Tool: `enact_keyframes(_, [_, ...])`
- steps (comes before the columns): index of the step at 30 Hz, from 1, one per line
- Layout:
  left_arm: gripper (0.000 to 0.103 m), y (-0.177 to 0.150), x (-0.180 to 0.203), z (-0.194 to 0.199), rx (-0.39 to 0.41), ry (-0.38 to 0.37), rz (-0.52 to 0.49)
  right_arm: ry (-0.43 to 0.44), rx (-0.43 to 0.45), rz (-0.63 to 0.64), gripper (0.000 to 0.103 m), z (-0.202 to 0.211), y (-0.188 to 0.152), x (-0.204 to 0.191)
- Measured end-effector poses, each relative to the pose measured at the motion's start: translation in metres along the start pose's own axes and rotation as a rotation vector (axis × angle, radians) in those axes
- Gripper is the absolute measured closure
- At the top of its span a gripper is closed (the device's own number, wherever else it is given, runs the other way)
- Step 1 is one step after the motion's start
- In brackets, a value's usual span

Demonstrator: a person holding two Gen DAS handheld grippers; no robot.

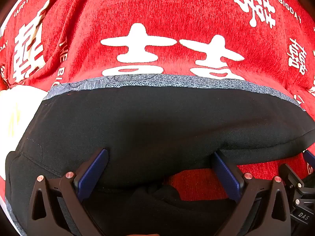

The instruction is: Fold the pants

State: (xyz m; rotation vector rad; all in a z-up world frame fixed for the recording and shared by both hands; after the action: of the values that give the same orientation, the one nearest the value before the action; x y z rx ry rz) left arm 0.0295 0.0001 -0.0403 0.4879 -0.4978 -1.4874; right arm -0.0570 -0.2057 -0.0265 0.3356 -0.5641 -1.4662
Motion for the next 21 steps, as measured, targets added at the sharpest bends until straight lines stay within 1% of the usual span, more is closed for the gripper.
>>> enact_keyframes(21, [0.0, 0.0001, 0.0001, 0.0001, -0.001, 0.001, -0.001, -0.004, 0.009, 0.005, 0.0, -0.0022, -0.0026, 0.0007])
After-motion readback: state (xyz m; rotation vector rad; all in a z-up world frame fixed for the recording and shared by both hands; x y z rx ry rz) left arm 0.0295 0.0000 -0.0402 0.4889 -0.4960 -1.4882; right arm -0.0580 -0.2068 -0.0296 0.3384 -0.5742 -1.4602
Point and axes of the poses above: each gripper's, at about its wrist camera, not at the fingertips, and z roughly against the way its jaws point, x to its right, y to its top, the point moved 5 cm from there along -z, roughly the way its jaws point, and after that the axes turned 1 degree about z, right-handed, at the moved point
